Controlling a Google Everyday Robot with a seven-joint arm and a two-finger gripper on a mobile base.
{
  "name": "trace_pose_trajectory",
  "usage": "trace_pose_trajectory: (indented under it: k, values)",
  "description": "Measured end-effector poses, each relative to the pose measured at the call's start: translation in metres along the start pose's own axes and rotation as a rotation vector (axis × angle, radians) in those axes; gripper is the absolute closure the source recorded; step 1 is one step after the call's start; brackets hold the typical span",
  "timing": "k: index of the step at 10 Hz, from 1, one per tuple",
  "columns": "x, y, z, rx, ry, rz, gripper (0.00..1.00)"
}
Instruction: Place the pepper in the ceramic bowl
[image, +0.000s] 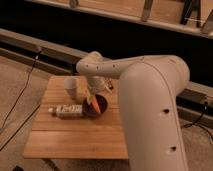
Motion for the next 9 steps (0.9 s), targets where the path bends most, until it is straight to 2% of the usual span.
trace_pose_trajectory:
  k: [5, 7, 9]
  values:
    - [0.008, -0.036, -0.027, 0.022, -0.078, 0.096, 0.20]
    - [0.011, -0.048, -0.032, 0.014, -0.104, 0.146, 0.20]
    - [0.011, -0.048, -0.031, 0.014, -0.104, 0.147, 0.20]
